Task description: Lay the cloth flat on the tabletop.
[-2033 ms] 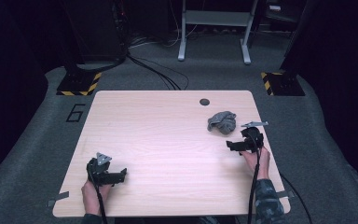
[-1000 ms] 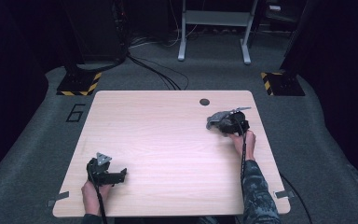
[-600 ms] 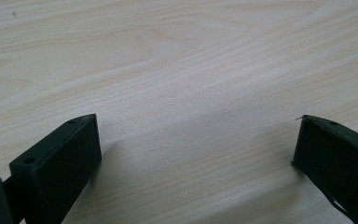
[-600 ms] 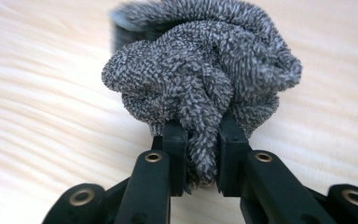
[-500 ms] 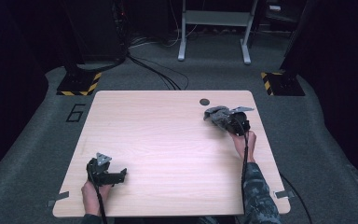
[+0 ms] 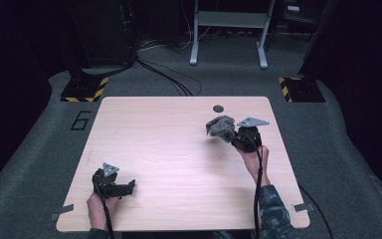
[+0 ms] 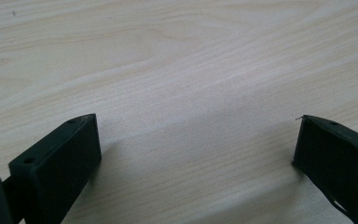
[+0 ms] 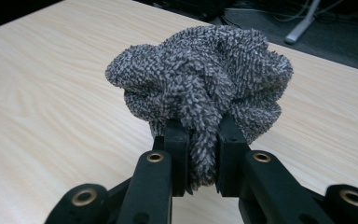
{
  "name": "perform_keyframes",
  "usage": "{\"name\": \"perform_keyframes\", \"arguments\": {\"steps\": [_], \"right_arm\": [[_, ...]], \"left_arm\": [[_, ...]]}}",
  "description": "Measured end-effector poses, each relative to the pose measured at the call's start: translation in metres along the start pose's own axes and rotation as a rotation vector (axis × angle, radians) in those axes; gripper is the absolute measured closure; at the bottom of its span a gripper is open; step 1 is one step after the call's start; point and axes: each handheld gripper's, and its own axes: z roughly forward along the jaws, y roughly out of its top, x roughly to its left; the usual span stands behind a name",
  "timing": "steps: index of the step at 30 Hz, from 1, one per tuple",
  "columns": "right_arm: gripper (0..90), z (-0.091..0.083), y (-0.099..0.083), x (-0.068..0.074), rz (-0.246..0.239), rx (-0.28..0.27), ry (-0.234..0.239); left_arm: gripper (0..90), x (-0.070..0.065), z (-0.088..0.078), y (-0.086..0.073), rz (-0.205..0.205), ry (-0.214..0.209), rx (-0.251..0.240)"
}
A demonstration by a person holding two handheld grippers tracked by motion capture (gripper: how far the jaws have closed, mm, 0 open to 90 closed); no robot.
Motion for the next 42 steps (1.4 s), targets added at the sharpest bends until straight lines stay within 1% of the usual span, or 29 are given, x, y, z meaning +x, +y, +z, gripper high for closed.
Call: {"name": "perform_keyframes", "arguments": {"steps": [1, 2, 4, 6, 8, 10, 11, 13, 14, 15, 17, 20, 21, 22, 25, 26, 28, 29, 30, 31, 32, 33, 34, 35, 36, 38, 39, 41, 42], "right_arm": [[78.7, -0.002, 0.001, 0.005, -0.006, -0.009, 0.01], [78.8, -0.006, 0.002, 0.014, -0.018, -0.021, 0.036], [78.8, -0.007, 0.003, 0.018, -0.024, -0.025, 0.042], [78.9, -0.011, 0.005, 0.032, -0.045, -0.039, 0.079], [78.9, -0.012, 0.006, 0.035, -0.047, -0.042, 0.09], [79.0, -0.014, 0.007, 0.045, -0.062, -0.054, 0.113], [79.0, -0.014, 0.008, 0.053, -0.071, -0.057, 0.135], [79.0, -0.014, 0.008, 0.056, -0.078, -0.059, 0.146], [79.0, -0.014, 0.008, 0.062, -0.085, -0.058, 0.17], [79.0, -0.014, 0.007, 0.064, -0.079, -0.06, 0.177], [79.0, -0.014, 0.006, 0.067, -0.082, -0.058, 0.187], [78.9, -0.011, 0.001, 0.077, -0.076, -0.047, 0.22], [78.9, -0.009, 0.0, 0.079, -0.084, -0.047, 0.227], [78.9, -0.006, -0.004, 0.086, -0.087, -0.037, 0.243], [78.8, -0.003, -0.009, 0.092, -0.095, -0.025, 0.259], [78.6, 0.002, -0.016, 0.096, -0.091, -0.015, 0.286], [78.3, 0.005, -0.019, 0.098, -0.099, -0.004, 0.292], [75.8, 0.016, -0.03, 0.104, -0.118, 0.038, 0.314], [71.6, 0.021, -0.035, 0.107, -0.121, 0.066, 0.33], [71.6, 0.021, -0.035, 0.107, -0.121, 0.066, 0.33], [65.0, 0.026, -0.041, 0.11, -0.131, 0.09, 0.319], [45.7, 0.035, -0.05, 0.111, -0.134, 0.15, 0.316], [45.7, 0.035, -0.05, 0.111, -0.134, 0.15, 0.316], [40.0, 0.037, -0.053, 0.109, -0.128, 0.161, 0.312], [30.6, 0.035, -0.058, 0.103, -0.099, 0.172, 0.331], [28.0, 0.033, -0.058, 0.102, -0.095, 0.173, 0.329], [25.0, 0.022, -0.057, 0.098, -0.094, 0.154, 0.316], [24.7, 0.017, -0.056, 0.096, -0.086, 0.152, 0.31], [24.1, 0.005, -0.055, 0.093, -0.073, 0.134, 0.289]], "left_arm": [[0.3, 0.0, 0.0, 0.0, 0.0, 0.0, 0.0], [0.4, 0.0, 0.0, 0.0, 0.0, -0.001, 0.004], [0.3, 0.0, 0.0, 0.0, 0.0, 0.001, 0.0], [0.4, 0.0, 0.0, 0.0, -0.001, 0.001, 0.0], [0.4, 0.0, 0.0, 0.0, 0.0, 0.0, 0.002], [0.4, 0.0, 0.0, 0.0, -0.001, 0.001, 0.0], [0.4, 0.0, 0.0, 0.0, -0.001, 0.0, -0.001], [0.4, 0.0, 0.0, 0.0, 0.0, -0.001, 0.004], [0.3, 0.0, 0.0, 0.0, 0.0, 0.0, 0.003], [0.4, 0.0, 0.0, 0.0, 0.0, 0.001, 0.0], [0.4, 0.0, 0.0, 0.0, 0.0, -0.001, 0.004], [0.4, 0.0, 0.0, 0.0, 0.0, 0.0, 0.004], [0.4, 0.0, 0.0, 0.0, -0.001, 0.001, -0.001], [0.4, 0.0, 0.0, 0.0, -0.001, 0.001, 0.0], [0.4, 0.0, 0.0, 0.0, 0.0, 0.0, 0.004], [0.4, 0.0, 0.0, 0.0, 0.001, 0.0, 0.002], [0.4, 0.0, 0.0, 0.0, -0.001, 0.001, 0.0], [0.4, 0.0, 0.0, 0.0, -0.001, 0.001, -0.001], [0.3, 0.0, 0.0, 0.0, -0.001, 0.001, -0.001], [0.3, 0.0, 0.0, 0.0, -0.001, 0.001, -0.001], [0.3, 0.0, 0.0, 0.0, 0.002, -0.002, 0.006], [0.3, 0.001, 0.0, 0.0, 0.002, -0.004, 0.006], [0.3, 0.001, 0.0, 0.0, 0.002, -0.004, 0.006], [0.3, 0.0, 0.0, 0.0, -0.001, 0.0, 0.001], [0.3, 0.0, 0.001, 0.0, -0.001, -0.001, 0.0], [0.3, 0.0, 0.001, 0.0, 0.0, -0.001, -0.005], [0.3, 0.0, 0.001, 0.0, 0.0, -0.001, -0.005], [0.3, 0.001, 0.001, 0.001, 0.003, -0.001, -0.004], [0.3, 0.001, -0.001, 0.003, 0.005, 0.003, 0.027]]}}
